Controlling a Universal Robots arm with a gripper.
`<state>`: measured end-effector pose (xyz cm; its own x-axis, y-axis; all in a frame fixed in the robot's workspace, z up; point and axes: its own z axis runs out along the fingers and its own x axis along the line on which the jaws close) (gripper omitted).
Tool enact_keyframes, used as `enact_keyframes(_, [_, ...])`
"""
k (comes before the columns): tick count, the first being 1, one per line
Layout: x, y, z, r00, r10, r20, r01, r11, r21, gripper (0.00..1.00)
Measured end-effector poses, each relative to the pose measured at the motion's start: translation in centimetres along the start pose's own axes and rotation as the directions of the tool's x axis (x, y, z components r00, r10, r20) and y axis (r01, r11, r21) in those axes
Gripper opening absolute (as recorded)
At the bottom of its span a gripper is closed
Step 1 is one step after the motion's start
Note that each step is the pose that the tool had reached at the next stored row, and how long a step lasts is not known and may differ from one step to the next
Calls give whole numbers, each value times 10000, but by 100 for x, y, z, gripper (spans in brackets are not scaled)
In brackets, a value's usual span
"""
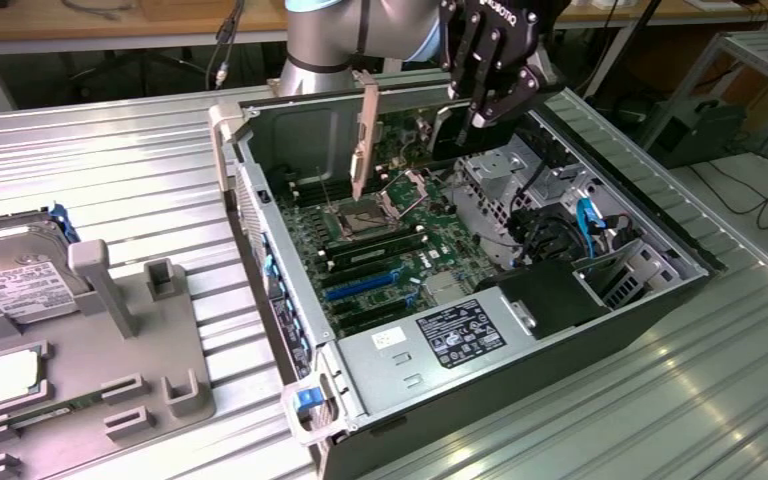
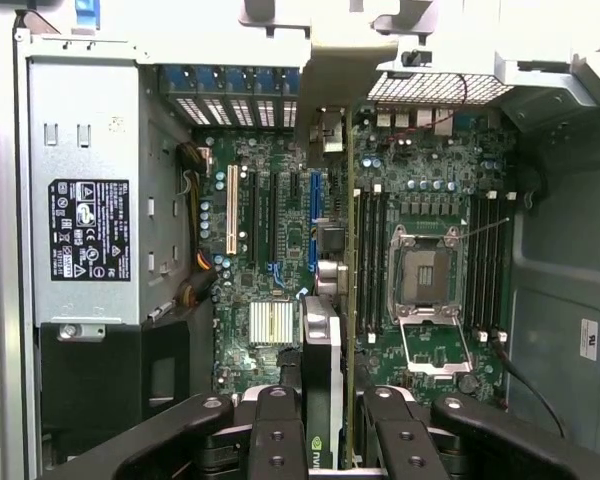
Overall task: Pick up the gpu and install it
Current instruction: 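Insert the gpu into the slot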
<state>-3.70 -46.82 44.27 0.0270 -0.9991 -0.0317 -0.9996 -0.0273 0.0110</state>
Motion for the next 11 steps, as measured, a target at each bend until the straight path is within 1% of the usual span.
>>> enact_keyframes(11, [2, -8, 57, 10000, 0, 0, 0, 10000, 0, 28])
